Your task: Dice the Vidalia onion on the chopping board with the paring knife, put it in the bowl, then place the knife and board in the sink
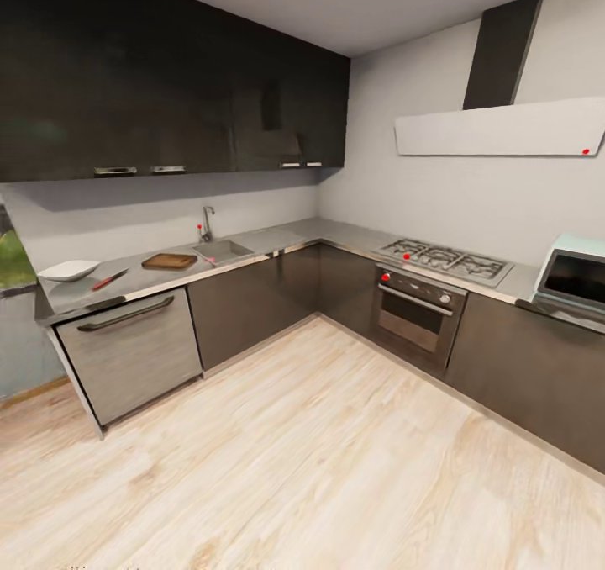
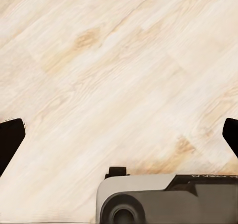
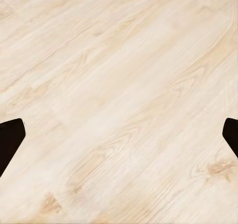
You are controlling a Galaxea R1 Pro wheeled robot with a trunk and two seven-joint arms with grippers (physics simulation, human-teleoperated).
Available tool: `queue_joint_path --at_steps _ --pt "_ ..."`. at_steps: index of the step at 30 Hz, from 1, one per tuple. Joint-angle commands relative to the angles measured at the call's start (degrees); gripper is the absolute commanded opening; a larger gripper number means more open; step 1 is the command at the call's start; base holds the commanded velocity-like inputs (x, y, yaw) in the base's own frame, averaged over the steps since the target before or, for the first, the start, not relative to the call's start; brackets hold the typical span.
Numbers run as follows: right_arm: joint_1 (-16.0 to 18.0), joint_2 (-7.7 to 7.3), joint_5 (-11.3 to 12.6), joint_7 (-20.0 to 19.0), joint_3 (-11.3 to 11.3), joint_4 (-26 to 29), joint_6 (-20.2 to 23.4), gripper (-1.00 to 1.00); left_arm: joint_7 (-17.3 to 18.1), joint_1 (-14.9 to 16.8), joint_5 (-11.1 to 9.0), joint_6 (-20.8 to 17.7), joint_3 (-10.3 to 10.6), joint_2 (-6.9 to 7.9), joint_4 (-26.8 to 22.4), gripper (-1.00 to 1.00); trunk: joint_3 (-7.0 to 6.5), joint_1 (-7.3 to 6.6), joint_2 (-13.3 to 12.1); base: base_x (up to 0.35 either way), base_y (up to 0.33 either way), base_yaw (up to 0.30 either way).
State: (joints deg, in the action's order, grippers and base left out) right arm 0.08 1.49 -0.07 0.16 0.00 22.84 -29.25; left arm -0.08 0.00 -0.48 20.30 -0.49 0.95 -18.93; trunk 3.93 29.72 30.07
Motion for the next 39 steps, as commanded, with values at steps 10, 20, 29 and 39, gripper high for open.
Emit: queue_joint_path --at_steps 10,20,29,39 --pt "0.01 0.01 -0.01 0.02 0.00 0.02 -0.17 1.00 -0.01 0.00 -0.05 0.09 -0.04 -0.01 -0.06 1.00 -1.71 -2.18 -3.94 0.000 0.000 0.276" --pt "0.01 0.01 0.00 0.02 0.00 0.02 -0.19 1.00 -0.01 0.00 -0.05 0.09 -0.04 -0.03 -0.06 1.00 -3.15 -3.93 -7.15 0.000 0.000 0.276" --pt "0.01 0.01 -0.02 0.02 0.00 0.03 -0.19 1.00 -0.01 0.00 -0.05 0.09 -0.04 0.01 -0.06 1.00 -3.15 -3.93 -7.15 0.000 0.000 0.276" --pt "0.01 0.01 -0.02 0.02 0.00 0.04 -0.19 1.00 -0.01 0.00 -0.05 0.09 -0.04 -0.02 -0.06 1.00 -3.15 -3.93 -7.15 0.000 0.000 0.276"
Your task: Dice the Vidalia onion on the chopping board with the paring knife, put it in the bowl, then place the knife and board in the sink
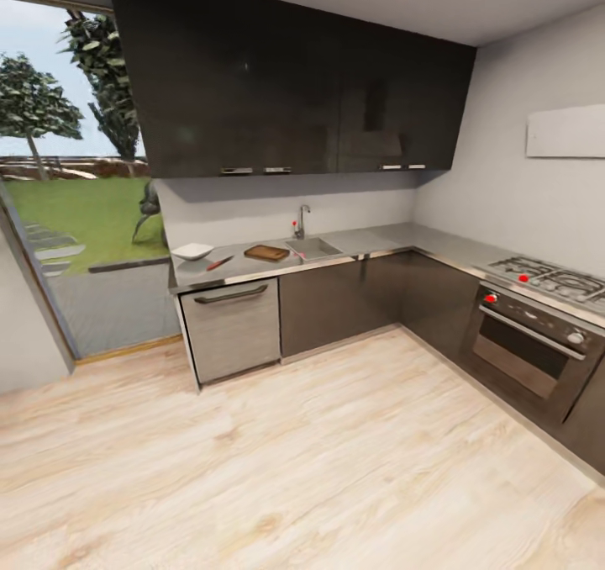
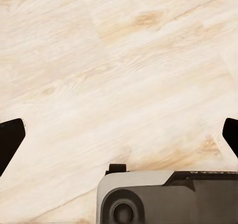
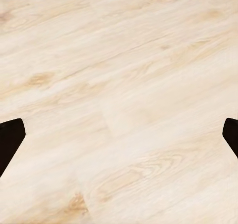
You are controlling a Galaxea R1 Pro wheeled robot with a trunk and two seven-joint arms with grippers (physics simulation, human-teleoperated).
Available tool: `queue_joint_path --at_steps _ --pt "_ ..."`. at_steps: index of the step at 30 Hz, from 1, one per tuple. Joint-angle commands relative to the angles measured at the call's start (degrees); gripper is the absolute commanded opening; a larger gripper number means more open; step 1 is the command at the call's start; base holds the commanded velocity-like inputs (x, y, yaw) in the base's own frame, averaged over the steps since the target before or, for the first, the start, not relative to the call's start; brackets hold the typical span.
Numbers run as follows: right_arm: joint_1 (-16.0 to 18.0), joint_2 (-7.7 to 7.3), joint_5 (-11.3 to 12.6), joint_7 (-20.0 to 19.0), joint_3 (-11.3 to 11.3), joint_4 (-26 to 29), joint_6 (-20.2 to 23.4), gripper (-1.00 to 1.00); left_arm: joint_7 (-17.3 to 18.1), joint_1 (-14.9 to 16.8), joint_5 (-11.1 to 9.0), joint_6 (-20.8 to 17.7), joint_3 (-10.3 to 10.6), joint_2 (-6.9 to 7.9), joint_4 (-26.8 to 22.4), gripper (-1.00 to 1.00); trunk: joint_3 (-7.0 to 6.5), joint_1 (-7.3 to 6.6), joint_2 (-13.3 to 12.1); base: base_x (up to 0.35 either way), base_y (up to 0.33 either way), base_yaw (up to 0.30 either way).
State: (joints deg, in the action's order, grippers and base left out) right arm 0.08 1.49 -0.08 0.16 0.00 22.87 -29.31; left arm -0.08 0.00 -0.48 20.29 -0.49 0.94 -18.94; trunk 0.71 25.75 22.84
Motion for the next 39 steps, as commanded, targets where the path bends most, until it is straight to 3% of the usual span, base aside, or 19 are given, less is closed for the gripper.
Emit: queue_joint_path --at_steps 1,39 --pt "0.01 0.00 -0.01 0.02 0.00 0.00 -0.14 1.00 -0.01 0.00 -0.05 0.10 -0.04 -0.01 -0.04 1.00 0.07 0.03 0.08 0.000 0.000 0.276" --pt "0.01 -0.06 -0.01 0.02 0.00 0.07 -0.14 1.00 -0.01 0.00 0.03 0.18 0.08 -0.02 -0.04 1.00 0.07 0.03 0.08 0.000 0.000 0.255"
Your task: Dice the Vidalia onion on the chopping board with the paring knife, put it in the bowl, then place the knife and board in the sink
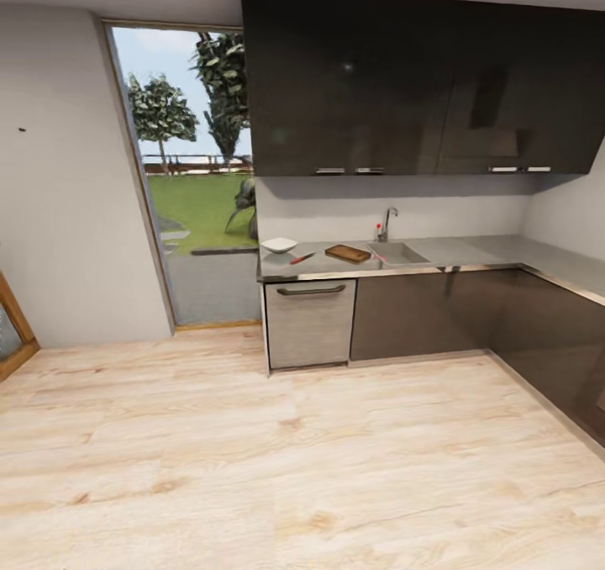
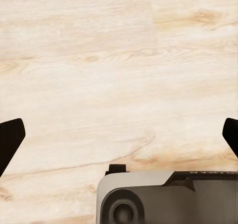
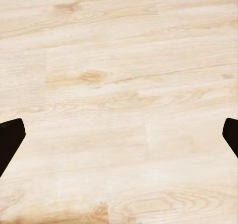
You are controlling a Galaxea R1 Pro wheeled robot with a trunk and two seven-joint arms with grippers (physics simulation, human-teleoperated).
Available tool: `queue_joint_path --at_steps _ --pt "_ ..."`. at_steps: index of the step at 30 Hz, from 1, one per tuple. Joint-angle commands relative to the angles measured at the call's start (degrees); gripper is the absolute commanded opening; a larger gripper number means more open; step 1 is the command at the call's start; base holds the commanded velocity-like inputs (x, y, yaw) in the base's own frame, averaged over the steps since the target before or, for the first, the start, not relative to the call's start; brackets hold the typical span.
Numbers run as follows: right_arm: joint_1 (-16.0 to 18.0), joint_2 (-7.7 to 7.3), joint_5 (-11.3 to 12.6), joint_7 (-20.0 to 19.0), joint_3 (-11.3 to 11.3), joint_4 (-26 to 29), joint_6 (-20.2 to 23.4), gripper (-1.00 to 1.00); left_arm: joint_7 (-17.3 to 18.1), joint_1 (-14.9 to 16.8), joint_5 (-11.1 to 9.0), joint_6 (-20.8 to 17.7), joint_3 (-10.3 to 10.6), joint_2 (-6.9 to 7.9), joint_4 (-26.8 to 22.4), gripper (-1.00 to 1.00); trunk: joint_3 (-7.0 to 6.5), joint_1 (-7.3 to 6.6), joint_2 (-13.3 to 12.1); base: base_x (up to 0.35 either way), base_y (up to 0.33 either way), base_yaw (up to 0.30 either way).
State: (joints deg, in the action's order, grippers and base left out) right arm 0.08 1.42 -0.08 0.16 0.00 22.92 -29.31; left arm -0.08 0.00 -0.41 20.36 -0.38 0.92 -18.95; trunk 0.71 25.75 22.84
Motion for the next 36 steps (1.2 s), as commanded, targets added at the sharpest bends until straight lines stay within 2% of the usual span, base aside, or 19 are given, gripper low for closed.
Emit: queue_joint_path --at_steps 1,16,36 --pt "0.01 0.00 -0.01 0.02 0.00 0.01 -0.13 1.00 -0.01 0.00 -0.04 0.11 -0.02 -0.01 -0.03 1.00 0.07 0.03 0.08 0.000 0.000 0.037" --pt "0.01 -0.02 -0.01 0.02 0.00 0.00 -0.13 1.00 -0.01 0.00 0.05 0.03 0.02 -0.04 -0.03 1.00 0.07 0.03 0.08 0.025 -0.024 0.004" --pt "0.01 -0.02 -0.01 0.02 0.00 0.01 -0.13 1.00 -0.01 0.00 0.15 0.03 0.02 -0.04 -0.03 1.00 0.07 0.03 0.08 0.150 -0.270 0.000"
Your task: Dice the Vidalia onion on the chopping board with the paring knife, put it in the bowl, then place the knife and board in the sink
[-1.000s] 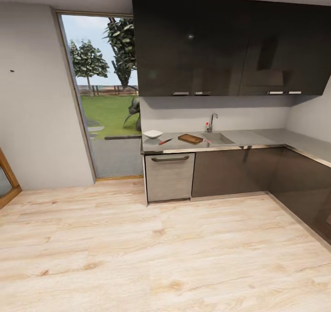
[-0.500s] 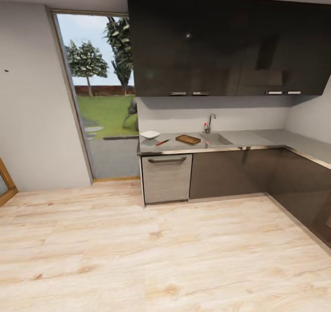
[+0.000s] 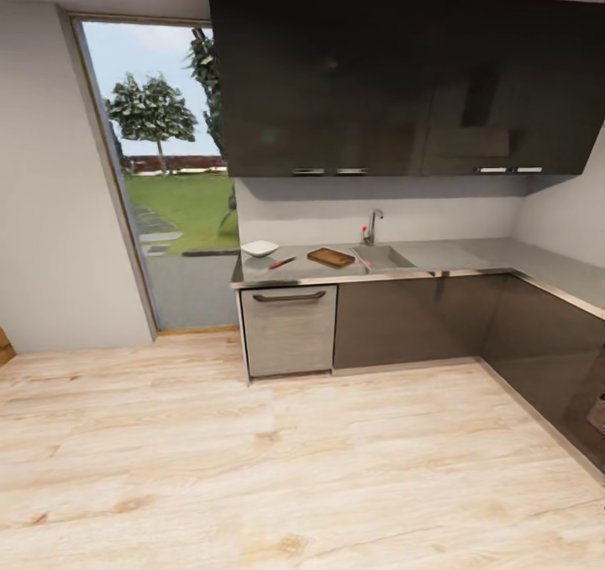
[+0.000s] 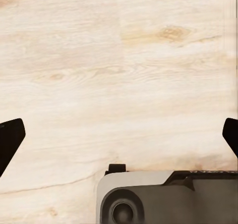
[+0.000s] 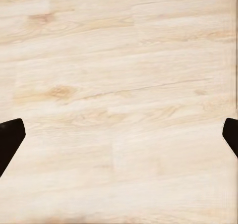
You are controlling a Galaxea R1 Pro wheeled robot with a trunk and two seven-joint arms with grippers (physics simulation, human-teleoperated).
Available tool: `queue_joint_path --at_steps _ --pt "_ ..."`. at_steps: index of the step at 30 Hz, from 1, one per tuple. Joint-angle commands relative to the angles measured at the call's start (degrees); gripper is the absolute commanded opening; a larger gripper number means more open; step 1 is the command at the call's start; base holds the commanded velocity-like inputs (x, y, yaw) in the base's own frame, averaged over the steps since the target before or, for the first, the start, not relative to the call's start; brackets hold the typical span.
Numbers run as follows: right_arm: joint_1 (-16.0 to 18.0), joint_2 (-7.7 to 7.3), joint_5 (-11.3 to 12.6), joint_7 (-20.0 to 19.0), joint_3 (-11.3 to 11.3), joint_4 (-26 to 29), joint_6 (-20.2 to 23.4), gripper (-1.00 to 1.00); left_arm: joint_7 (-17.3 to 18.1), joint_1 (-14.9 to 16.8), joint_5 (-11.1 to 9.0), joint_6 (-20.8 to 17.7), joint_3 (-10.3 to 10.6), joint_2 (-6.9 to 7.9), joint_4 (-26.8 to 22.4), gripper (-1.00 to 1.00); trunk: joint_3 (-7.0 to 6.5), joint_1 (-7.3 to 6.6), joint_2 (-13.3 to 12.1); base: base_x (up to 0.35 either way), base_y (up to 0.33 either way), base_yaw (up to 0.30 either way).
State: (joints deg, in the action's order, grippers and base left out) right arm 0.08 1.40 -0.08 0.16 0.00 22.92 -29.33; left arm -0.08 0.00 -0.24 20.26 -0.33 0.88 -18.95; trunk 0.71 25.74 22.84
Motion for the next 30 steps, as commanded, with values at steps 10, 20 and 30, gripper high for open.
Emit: queue_joint_path --at_steps 10,20,30 --pt "0.01 0.01 -0.01 0.02 0.00 0.02 -0.11 1.00 -0.01 0.00 -0.10 0.13 -0.04 0.00 -0.03 1.00 0.07 0.04 0.08 0.178 -0.264 0.000" --pt "0.01 0.01 -0.01 0.02 0.00 0.02 -0.11 1.00 -0.01 0.00 -0.11 0.13 -0.11 0.00 -0.03 1.00 0.07 0.04 0.08 0.234 -0.125 0.000" --pt "0.01 0.01 -0.01 0.02 0.00 0.02 -0.11 1.00 -0.01 0.00 -0.11 0.13 -0.11 0.00 -0.03 1.00 0.07 0.04 0.08 0.236 -0.029 0.015"
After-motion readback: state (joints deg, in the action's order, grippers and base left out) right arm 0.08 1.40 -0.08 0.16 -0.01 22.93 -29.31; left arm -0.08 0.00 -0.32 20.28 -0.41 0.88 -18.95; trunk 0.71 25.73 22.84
